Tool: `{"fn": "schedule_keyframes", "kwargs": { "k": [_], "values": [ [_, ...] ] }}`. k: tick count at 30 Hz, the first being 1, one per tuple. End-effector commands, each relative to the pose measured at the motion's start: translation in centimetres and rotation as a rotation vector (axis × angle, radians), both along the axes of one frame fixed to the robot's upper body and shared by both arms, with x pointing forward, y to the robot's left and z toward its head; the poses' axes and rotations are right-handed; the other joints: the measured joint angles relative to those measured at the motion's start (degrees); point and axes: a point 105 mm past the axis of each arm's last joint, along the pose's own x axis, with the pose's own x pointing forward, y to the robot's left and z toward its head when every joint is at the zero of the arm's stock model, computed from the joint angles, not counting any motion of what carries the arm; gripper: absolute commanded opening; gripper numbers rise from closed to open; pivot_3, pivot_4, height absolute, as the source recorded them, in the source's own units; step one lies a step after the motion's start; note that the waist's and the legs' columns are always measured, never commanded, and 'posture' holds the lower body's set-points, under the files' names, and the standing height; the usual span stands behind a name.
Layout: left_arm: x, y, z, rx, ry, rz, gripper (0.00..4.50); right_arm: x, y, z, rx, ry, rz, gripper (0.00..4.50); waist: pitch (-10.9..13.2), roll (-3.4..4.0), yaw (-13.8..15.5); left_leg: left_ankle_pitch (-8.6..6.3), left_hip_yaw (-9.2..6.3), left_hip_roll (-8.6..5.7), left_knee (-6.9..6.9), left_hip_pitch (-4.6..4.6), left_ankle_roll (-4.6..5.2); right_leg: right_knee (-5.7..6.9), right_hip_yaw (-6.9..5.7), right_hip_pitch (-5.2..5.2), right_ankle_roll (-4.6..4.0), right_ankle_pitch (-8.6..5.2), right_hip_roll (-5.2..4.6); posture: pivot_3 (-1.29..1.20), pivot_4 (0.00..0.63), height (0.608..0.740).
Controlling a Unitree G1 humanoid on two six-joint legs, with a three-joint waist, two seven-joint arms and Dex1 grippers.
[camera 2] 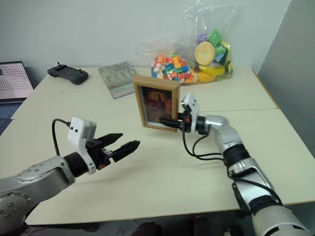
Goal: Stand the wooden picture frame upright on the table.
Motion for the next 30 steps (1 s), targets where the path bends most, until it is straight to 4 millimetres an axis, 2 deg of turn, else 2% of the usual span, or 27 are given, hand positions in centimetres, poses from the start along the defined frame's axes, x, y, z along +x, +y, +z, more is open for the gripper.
{"fn": "schedule_keyframes", "kwargs": {
  "k": [1, 5, 10, 12, 17, 20, 22, 25, 26, 28, 30],
  "values": [
    [-0.2, -0.6, -0.6, 0.014, -0.098, 0.042, 4.50, 0.9, 1.0, -1.1, 0.036, 0.087, -0.027, 1.32, 0.0, 0.01, -0.1, 0.03, 0.04, -0.02, -0.01, 0.01, -0.06, -0.04, 0.03, 0.02, 0.00, 0.00, 0.00, 0.00, 0.150, 0.740],
    [-0.5, -0.5, -2.5, 0.028, -0.101, 0.081, 4.50, 0.9, 1.9, -3.1, 0.023, 0.113, -0.051, 1.32, 0.0, -0.01, -0.3, 0.09, 0.17, -0.01, 0.00, -0.17, -0.16, -0.12, 0.14, -0.11, 0.02, -0.01, -0.01, 0.00, 0.150, 0.740],
    [-1.0, -0.9, -3.2, 0.014, -0.092, 0.070, 4.50, 0.6, 1.9, -5.4, -0.002, 0.133, -0.080, 1.32, 0.0, -0.02, -0.3, -0.01, 0.21, 0.00, 0.01, -0.23, 0.02, 0.00, 0.16, -0.23, 0.05, 0.01, -0.01, 0.00, 0.150, 0.740],
    [-1.0, -0.9, -3.3, 0.015, -0.090, 0.070, 4.50, 0.2, 1.8, -6.1, -0.008, 0.133, -0.072, 2.02, 0.0, -0.02, -0.3, -0.03, 0.15, 0.00, 0.01, -0.19, 0.06, 0.01, 0.10, -0.18, 0.05, 0.01, -0.01, 0.00, 0.150, 0.740],
    [-0.4, -0.4, -3.1, 0.020, -0.092, 0.060, 4.50, -0.4, 0.5, -7.3, -0.062, 0.090, -0.061, 3.23, 0.0, -0.02, -0.3, -0.04, 0.13, 0.00, 0.02, -0.14, 0.06, -0.01, 0.08, -0.10, 0.05, 0.01, -0.01, 0.00, 0.150, 0.740],
    [0.4, 0.9, -3.2, 0.060, -0.076, 0.051, 4.50, -0.2, -1.9, -8.3, -0.162, 0.028, -0.127, 3.88, 0.0, -0.02, -0.3, -0.04, 0.13, 0.00, 0.02, -0.12, 0.06, 0.01, 0.06, -0.09, 0.05, 0.01, -0.01, 0.00, 0.150, 0.740],
    [1.0, 1.8, -3.1, 0.085, -0.064, 0.045, 4.50, 0.1, -3.7, -8.2, -0.175, 0.016, -0.182, 4.38, 0.0, -0.03, 0.0, -0.03, 0.04, 0.00, 0.03, -0.10, 0.06, -0.01, -0.03, -0.03, 0.06, 0.00, -0.01, 0.00, 0.150, 0.740],
    [1.6, 3.2, -2.9, 0.097, -0.028, 0.026, 4.50, -0.4, -6.5, -7.5, -0.252, -0.043, -0.218, 4.48, 0.0, -0.02, 0.3, -0.03, 0.00, -0.01, 0.04, -0.09, 0.06, -0.03, -0.05, 0.02, 0.06, 0.00, -0.01, 0.00, 0.150, 0.740],
    [2.1, 4.2, -2.4, 0.102, -0.017, 0.023, 4.50, -1.1, -8.1, -6.2, -0.273, -0.065, -0.209, 4.48, 0.0, -0.03, 0.4, -0.03, 0.01, -0.02, 0.05, -0.09, 0.06, -0.04, -0.05, 0.02, 0.06, 0.00, -0.02, 0.00, 0.150, 0.740],
    [2.9, 5.9, -1.3, 0.104, 0.005, 0.008, 4.50, -3.3, -10.1, -3.2, -0.291, -0.073, -0.154, 4.48, 0.1, 0.06, 0.9, -0.03, -0.05, -0.02, 0.07, -0.14, 0.06, -0.05, -0.09, 0.01, 0.07, -0.01, -0.02, 0.00, 0.150, 0.740],
    [3.3, 6.9, -0.5, 0.108, 0.017, -0.015, 4.50, -5.4, -10.4, -0.9, -0.291, -0.050, -0.097, 4.48, 0.2, 0.20, 1.0, -0.04, -0.05, -0.02, 0.08, -0.15, 0.07, -0.03, -0.10, -0.01, 0.07, -0.01, -0.02, 0.00, 0.150, 0.740]
  ]
}}
